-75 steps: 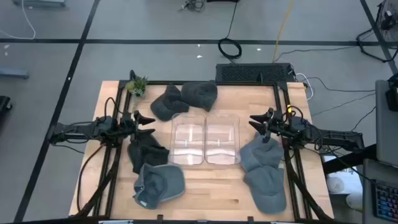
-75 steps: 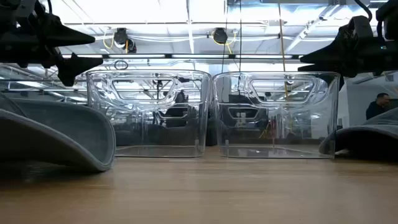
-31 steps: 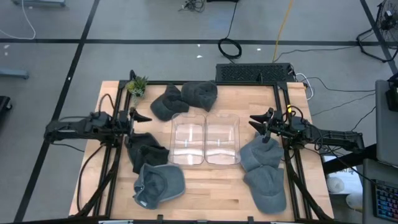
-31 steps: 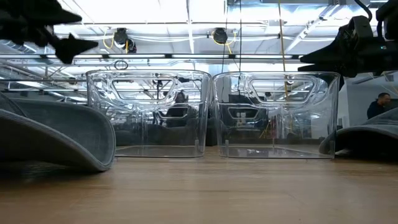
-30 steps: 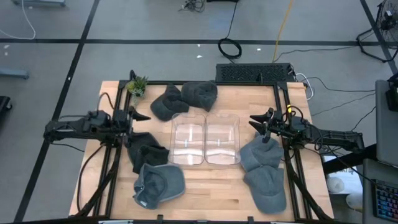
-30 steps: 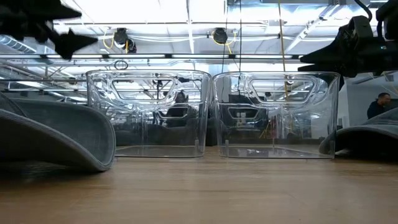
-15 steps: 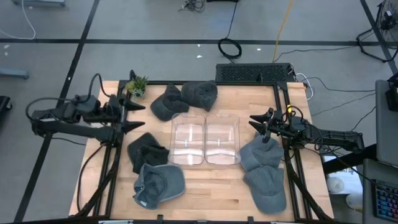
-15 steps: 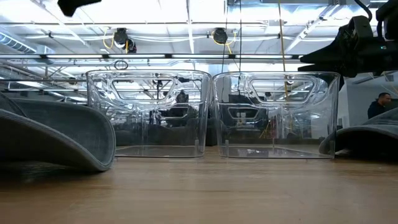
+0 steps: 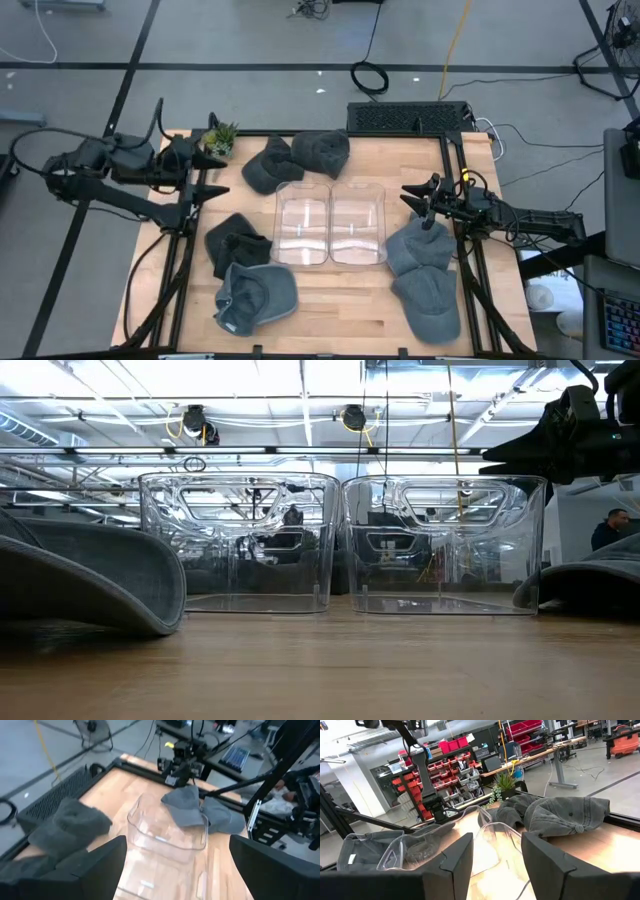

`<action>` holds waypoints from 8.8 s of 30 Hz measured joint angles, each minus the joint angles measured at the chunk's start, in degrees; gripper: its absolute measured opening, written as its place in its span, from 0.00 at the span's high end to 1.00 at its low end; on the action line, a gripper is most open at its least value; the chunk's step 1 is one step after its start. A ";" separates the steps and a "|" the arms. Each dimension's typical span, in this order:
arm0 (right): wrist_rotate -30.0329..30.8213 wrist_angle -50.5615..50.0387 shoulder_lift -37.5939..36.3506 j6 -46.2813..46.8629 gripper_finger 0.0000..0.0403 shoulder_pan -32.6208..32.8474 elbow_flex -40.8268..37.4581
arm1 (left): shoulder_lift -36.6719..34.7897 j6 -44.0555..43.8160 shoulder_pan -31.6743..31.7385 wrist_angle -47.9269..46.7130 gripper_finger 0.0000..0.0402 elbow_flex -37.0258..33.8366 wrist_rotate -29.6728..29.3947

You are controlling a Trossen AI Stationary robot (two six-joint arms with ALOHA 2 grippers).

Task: Pick & Place hat
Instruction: Put the bottom left gray cap into the left transparent bin

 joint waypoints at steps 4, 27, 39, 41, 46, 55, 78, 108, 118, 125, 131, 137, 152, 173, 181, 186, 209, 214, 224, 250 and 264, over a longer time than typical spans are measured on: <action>0.02 -0.01 0.02 0.00 0.61 -0.01 0.01 | 4.77 -3.39 -3.60 -6.10 0.10 6.25 -3.82; 0.02 -0.01 0.00 0.00 0.61 -0.01 0.01 | 22.94 -12.38 -15.12 -34.69 0.10 23.43 2.16; 0.00 0.00 0.01 0.00 0.61 -0.01 0.01 | 33.17 -20.95 -15.42 -34.68 0.10 25.58 13.57; 0.00 -0.01 0.00 0.00 0.61 -0.01 0.00 | 34.65 -20.53 -15.42 -34.66 0.10 25.58 15.02; 0.00 0.01 0.00 0.00 0.61 -0.01 0.01 | 36.25 -13.37 -15.40 -34.66 0.10 22.86 15.61; 0.02 -0.01 0.00 0.00 0.61 -0.01 0.01 | 35.65 -10.82 -15.44 -32.86 0.10 13.00 11.99; 0.01 0.01 0.02 0.00 0.61 -0.01 0.01 | 35.60 -9.00 -15.44 -3.92 0.10 -14.95 16.39; 0.02 -0.01 0.00 0.00 0.61 0.01 0.01 | 35.62 -9.38 -15.40 18.01 0.55 -29.27 20.02; 0.01 0.01 0.01 0.00 0.61 0.00 0.01 | 35.60 -10.39 -14.78 23.14 0.95 -32.57 22.26; 0.01 0.00 0.01 0.00 0.61 0.00 0.00 | 35.60 -11.18 -14.78 24.05 0.97 -33.34 23.70; 0.02 -0.01 0.00 0.00 0.61 0.01 0.00 | 34.96 -12.46 -15.12 23.11 0.97 -32.73 28.43; 0.00 0.01 0.00 0.00 0.61 -0.01 0.01 | 30.75 -11.84 -15.44 16.24 0.97 -30.76 24.53; 0.00 -0.01 0.11 0.00 0.61 0.01 0.00 | 22.65 -6.60 -15.44 4.24 0.98 -23.15 19.91; 0.00 -0.01 0.11 0.00 0.61 0.01 0.00 | 22.48 7.26 -10.21 -17.65 0.98 -2.94 8.93; 0.01 -0.02 0.11 0.00 0.61 0.00 0.00 | 22.48 9.58 -8.95 -23.92 0.98 4.80 3.72; 0.00 -0.01 0.11 0.00 0.61 -0.01 -0.01 | 22.51 13.80 -7.76 -24.73 0.98 8.18 -0.84; 0.00 -0.03 0.11 0.00 0.61 -0.01 0.01 | 22.46 33.18 -6.81 -22.42 0.98 23.07 -22.62; 0.01 -0.01 0.11 0.00 0.61 0.01 0.00 | 22.50 38.87 -6.81 -17.73 0.98 24.13 -25.76; 0.01 -0.01 0.11 0.00 0.61 0.01 0.01 | 22.52 53.31 -6.81 -0.60 0.98 24.18 -26.66; 0.00 0.73 0.11 6.03 0.61 0.00 0.00 | 27.84 82.64 -2.63 43.31 0.98 24.10 -16.69; 0.11 6.46 0.11 28.89 0.61 -0.01 -0.01 | 30.45 81.19 1.79 48.48 0.98 24.08 -11.35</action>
